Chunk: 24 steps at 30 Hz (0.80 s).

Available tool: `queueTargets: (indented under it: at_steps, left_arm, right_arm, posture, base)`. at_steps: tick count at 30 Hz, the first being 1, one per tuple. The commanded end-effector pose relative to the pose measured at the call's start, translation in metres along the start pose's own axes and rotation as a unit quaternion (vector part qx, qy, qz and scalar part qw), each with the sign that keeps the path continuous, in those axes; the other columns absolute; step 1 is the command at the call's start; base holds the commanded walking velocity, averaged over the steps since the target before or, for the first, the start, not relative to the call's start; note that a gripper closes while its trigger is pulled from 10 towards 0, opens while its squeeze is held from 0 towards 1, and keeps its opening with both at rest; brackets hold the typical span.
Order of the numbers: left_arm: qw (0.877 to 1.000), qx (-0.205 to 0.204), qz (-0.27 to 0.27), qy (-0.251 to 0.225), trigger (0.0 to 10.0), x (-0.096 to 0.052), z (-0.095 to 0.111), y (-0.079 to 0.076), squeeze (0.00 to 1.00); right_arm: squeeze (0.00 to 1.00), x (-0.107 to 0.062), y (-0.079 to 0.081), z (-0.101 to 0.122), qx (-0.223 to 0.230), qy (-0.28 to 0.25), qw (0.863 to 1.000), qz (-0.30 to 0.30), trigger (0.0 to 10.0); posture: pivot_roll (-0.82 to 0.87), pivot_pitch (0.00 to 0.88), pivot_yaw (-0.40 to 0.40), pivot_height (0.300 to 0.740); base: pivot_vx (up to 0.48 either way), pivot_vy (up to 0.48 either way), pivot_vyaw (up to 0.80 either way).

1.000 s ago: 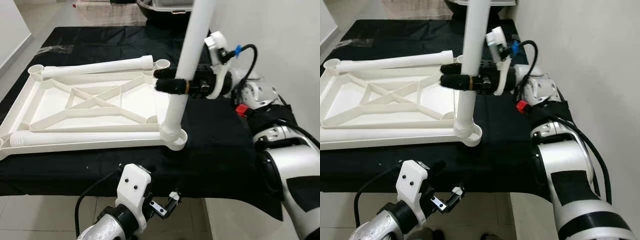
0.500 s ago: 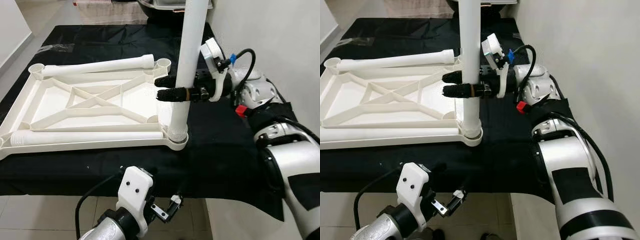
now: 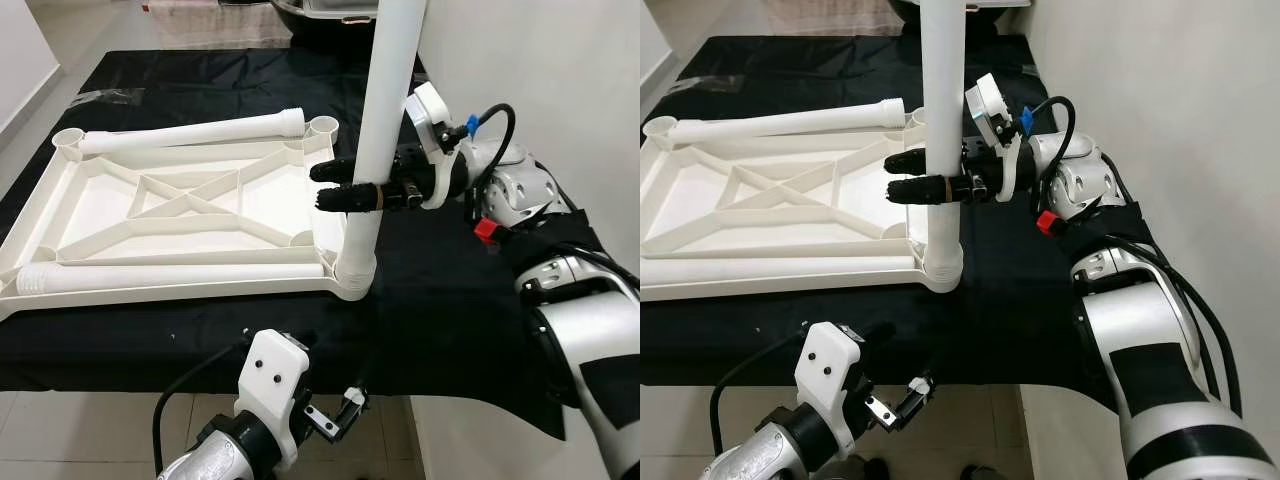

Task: Building children table

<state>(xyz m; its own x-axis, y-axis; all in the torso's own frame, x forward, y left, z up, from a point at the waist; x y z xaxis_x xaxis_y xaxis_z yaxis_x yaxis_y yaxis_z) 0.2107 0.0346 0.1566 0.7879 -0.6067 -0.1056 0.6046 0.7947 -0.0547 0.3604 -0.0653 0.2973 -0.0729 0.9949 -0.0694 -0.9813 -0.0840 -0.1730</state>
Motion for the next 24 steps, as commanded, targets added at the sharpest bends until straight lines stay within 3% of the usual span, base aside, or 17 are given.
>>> queueTargets:
  at_steps: [1,24]
  left_arm:
    - [1.000,0.005,0.005,0.016,10.0,-0.003,-0.006,0.003,0.00]
    - [1.000,0.005,0.009,0.010,10.0,0.000,-0.004,0.003,0.00]
  right_arm:
    - [0.00,0.006,0.007,-0.010,0.020,0.001,0.999,0.025,10.0]
    - [0.00,0.011,-0.002,-0.023,0.016,0.031,0.999,0.005,10.0]
  posture:
    - [0.15,0.219,-0.024,0.740]
    - [0.14,0.225,-0.033,0.740]
  base:
    - [0.000,0.000,0.00]
    - [0.000,0.000,0.00]
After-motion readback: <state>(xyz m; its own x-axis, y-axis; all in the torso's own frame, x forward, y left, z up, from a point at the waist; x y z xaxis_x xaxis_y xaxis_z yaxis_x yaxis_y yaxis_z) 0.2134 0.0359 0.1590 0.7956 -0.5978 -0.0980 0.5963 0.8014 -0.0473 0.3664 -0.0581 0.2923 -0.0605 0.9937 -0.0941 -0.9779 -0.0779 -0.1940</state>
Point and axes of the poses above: a point about 5 cm out from each wrist's last joint towards the gripper, its own x axis pointing out of the wrist towards the gripper, its own z axis along the axis of the wrist's last joint, y = z × x, the point moved 6 cm from there along x, pointing out of the wrist towards the gripper, and after that the axes turned 2 degrees about x, right-handed, at the moved point
